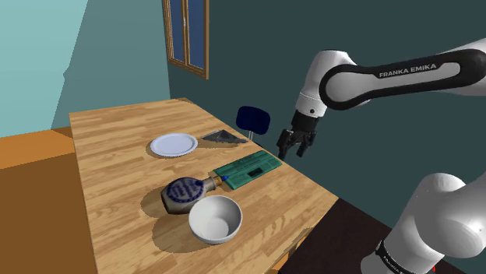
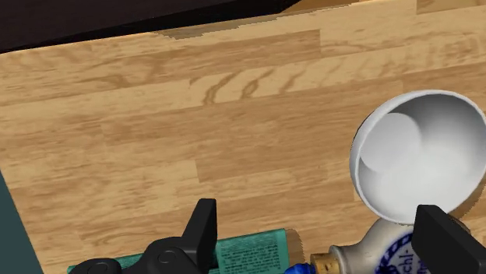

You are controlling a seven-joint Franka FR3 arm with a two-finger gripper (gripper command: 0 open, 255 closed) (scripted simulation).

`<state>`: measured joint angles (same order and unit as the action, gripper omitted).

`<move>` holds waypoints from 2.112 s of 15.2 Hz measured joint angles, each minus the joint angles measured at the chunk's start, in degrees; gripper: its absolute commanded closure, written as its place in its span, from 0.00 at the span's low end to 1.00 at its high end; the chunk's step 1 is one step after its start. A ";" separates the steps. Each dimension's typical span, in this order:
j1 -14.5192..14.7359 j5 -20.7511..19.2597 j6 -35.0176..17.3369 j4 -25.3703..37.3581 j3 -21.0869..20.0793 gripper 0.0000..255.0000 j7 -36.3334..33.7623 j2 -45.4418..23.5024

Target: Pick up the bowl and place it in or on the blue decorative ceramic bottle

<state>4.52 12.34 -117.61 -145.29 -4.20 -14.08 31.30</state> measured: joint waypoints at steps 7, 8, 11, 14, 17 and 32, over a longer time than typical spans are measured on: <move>1.94 1.52 -12.06 1.92 -4.37 0.00 -3.20 -14.06; 2.09 1.53 -13.69 2.30 -4.80 0.00 -3.52 -16.13; 2.67 1.29 -19.22 3.90 -6.26 0.00 -4.81 -23.39; 3.44 0.40 -23.14 6.00 -7.56 0.00 -6.89 -29.45; 4.10 -1.31 -26.76 9.48 -8.10 0.00 -8.76 -36.79; 5.68 -3.48 -34.25 12.39 -8.04 0.00 -10.88 -47.28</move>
<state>10.20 8.86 -151.85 -132.90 -12.24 -24.96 -15.98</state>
